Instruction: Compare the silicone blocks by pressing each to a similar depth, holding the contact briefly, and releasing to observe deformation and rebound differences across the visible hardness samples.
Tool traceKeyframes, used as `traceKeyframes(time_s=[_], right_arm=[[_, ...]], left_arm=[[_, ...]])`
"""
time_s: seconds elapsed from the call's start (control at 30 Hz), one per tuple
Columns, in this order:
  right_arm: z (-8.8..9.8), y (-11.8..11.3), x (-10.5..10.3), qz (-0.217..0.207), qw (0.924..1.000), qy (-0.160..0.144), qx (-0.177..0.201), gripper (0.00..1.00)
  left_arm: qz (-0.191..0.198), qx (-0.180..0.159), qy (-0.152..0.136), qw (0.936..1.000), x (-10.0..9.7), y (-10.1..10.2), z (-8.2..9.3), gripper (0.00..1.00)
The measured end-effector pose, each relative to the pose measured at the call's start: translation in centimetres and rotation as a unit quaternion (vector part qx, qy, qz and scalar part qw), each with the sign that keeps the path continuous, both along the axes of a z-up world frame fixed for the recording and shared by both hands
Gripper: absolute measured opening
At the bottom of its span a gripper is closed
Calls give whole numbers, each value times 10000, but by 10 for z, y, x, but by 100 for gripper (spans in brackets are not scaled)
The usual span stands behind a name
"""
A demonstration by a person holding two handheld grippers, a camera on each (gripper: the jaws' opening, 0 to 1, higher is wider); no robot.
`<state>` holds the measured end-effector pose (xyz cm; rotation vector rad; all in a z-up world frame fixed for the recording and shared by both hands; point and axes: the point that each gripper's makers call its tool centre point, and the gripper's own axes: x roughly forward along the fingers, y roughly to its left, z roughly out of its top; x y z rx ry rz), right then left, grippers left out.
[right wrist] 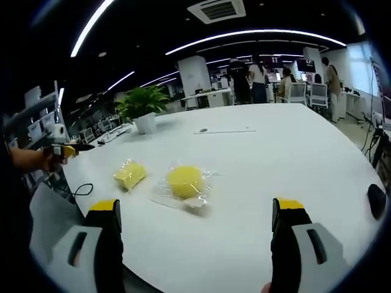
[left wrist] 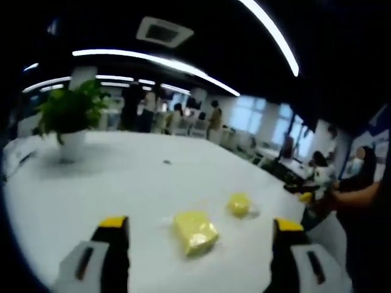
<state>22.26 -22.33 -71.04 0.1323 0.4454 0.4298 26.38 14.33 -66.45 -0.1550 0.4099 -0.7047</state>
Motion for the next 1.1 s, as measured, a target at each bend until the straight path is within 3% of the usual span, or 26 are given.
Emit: traceKeyframes(time_s=[0.57, 0.93, 1.1], right_arm=[[-2, 1, 0, -18, 10000, 49, 56, 96], [-4, -5, -1, -16, 9999, 119, 21, 96], [-6, -3, -2, -32, 9999, 127, 55, 96]], left_arm=[[-248, -440, 276, 9983, 31, -46, 7, 100], [-518, -332, 576, 9964, 46, -79, -17, 100], [-632, -178, 819, 9945, 50, -90, -36, 100]])
